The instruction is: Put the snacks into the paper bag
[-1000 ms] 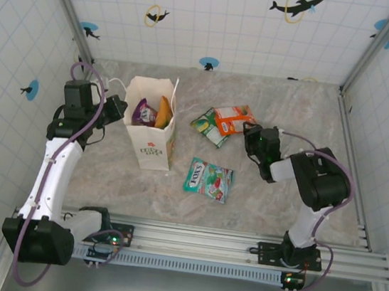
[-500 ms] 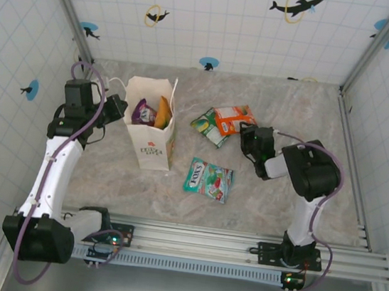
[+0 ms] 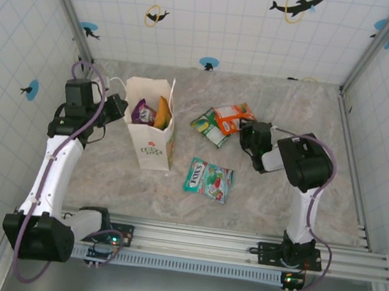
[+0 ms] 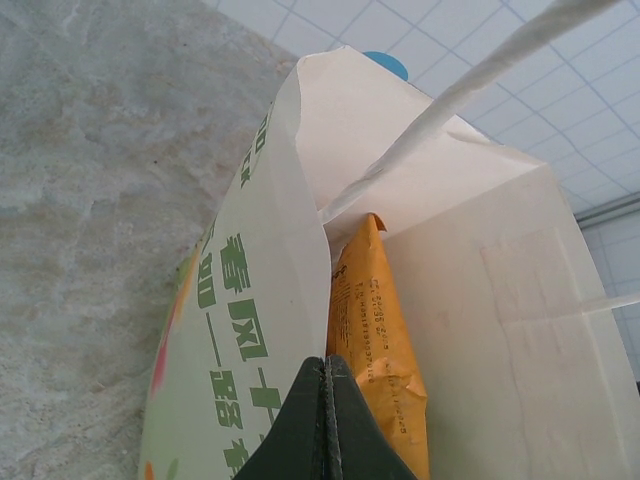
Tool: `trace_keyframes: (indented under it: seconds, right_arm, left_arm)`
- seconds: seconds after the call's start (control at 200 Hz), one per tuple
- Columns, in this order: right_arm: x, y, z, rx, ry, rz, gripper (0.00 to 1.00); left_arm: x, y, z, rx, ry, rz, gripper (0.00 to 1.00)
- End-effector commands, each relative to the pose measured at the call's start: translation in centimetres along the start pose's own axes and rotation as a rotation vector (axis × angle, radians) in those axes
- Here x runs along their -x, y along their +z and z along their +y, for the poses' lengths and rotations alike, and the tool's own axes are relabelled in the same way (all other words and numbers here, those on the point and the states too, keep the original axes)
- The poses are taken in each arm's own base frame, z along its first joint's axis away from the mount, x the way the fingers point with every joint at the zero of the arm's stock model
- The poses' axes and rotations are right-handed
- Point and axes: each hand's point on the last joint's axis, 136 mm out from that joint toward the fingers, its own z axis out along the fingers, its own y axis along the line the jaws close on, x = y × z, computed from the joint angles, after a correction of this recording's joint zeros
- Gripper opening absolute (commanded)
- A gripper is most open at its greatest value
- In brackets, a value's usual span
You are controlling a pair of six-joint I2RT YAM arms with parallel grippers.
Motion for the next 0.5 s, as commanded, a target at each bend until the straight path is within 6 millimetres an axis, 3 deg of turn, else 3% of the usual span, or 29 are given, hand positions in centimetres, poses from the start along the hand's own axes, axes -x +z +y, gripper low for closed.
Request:
trace_keyframes:
  seconds: [0.0,0.185,0.31,0.495]
  right_arm:
    - [1.0,0.9,-0.8,-0.003,0.019,-0.048,0.49]
    - [1.4,0.5,-0.7,0.014,0.018,-0.071,0.26]
    - [1.8,-0.3,0.2,0.034,-0.013,-0.100,0.18]
    - [2.0,-1.6,2.1,0.065,-0.065,-0.112,0.17]
  left_arm:
    - [0.9,0.0,-0.5,-0.006,0.010,-0.018,0.00]
    - [1.0,0.0,-0.4,0.000,0.011,-0.017,0.00]
    - [1.1,0.0,-0.4,-0.001,0.009,-0.019,0.00]
    - [1.1,0.1,-0.6,-0.009,0.011,-0.016,0.00]
